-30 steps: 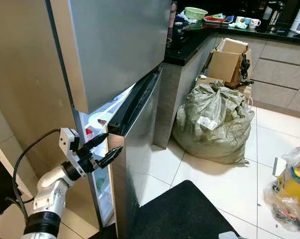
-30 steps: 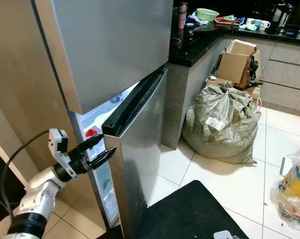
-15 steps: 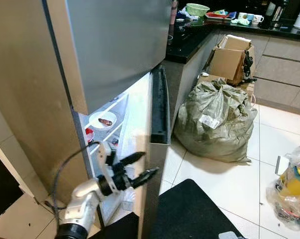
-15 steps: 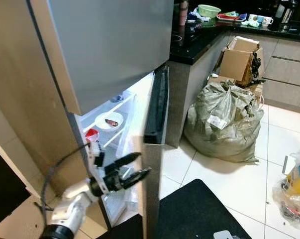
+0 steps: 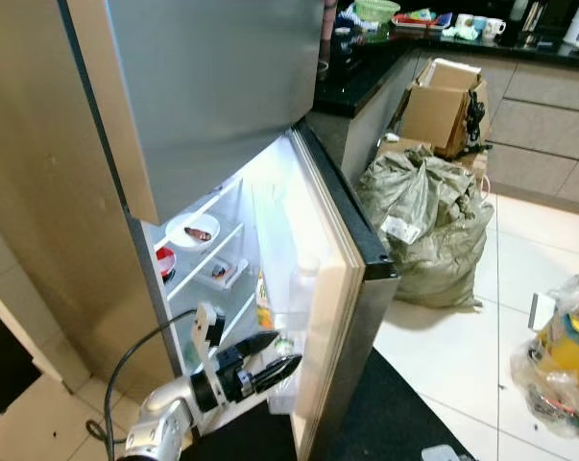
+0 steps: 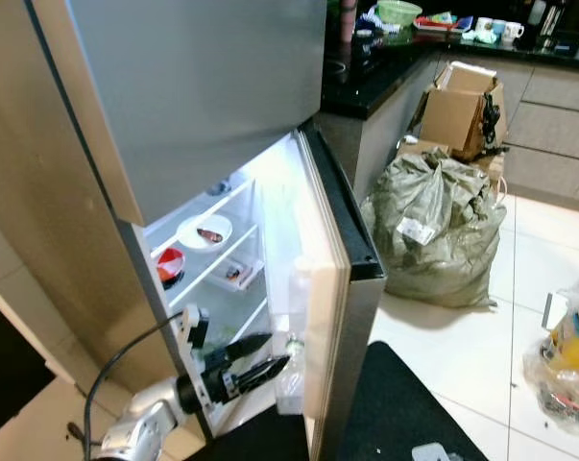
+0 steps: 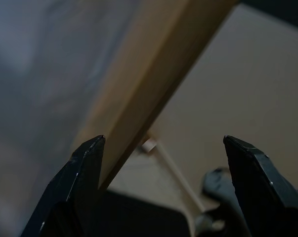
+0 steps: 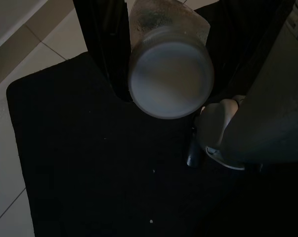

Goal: Restocking fridge

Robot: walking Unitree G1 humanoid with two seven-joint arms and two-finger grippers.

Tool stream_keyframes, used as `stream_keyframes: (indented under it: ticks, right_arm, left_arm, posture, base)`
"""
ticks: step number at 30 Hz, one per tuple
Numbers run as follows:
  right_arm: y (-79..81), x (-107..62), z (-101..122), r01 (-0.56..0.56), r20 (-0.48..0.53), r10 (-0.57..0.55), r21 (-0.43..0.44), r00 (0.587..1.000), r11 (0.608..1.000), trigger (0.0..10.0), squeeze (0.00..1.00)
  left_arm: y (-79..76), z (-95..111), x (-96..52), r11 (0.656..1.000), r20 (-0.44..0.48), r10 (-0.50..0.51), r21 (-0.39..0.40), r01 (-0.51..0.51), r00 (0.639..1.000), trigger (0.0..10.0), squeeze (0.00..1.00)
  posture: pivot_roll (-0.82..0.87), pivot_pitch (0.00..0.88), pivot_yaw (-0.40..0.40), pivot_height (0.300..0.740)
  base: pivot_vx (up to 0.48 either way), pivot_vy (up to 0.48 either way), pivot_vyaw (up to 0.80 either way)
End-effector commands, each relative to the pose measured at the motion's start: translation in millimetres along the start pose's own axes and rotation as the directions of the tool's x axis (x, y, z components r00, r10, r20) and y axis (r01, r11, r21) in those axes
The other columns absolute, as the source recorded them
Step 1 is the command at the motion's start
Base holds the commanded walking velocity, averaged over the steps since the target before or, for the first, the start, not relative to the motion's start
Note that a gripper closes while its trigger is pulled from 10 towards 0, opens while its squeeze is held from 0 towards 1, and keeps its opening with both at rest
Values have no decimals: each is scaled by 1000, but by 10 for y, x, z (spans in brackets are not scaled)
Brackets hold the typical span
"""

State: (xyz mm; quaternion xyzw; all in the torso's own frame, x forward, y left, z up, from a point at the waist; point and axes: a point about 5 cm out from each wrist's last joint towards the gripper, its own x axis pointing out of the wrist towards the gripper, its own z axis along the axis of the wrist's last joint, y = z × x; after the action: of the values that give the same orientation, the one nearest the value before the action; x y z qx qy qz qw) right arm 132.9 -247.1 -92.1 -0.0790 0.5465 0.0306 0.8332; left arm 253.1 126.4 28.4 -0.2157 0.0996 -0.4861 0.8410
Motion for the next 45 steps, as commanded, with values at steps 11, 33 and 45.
stream_keyframes:
  ticks: [11, 33, 45]
  right_arm:
    - [-7, -1, 12, 9, 11, -9, -24, 1000, 1000, 10000, 0]
    - [-21, -8, 524, 7, 165, 70, -427, 984, 904, 10000, 0]
    - [18, -73, 891, -163, 176, 296, -532, 939, 831, 10000, 0]
  left_arm:
    - [163, -719, -670, 863, -255, 445, -134, -487, 858, 10000, 0]
    - [-166, -1435, -1157, 608, -526, 612, -165, -777, 591, 10000, 0]
    - [-207, -1478, -1111, 618, -536, 601, -157, -770, 592, 10000, 0]
  posture:
    - [-35, 0, -21, 740]
    - [-32, 0, -21, 740]
    - [-33, 0, -23, 740]
  base:
    - [0, 0, 0]
    - [0, 0, 0]
    - [0, 0, 438]
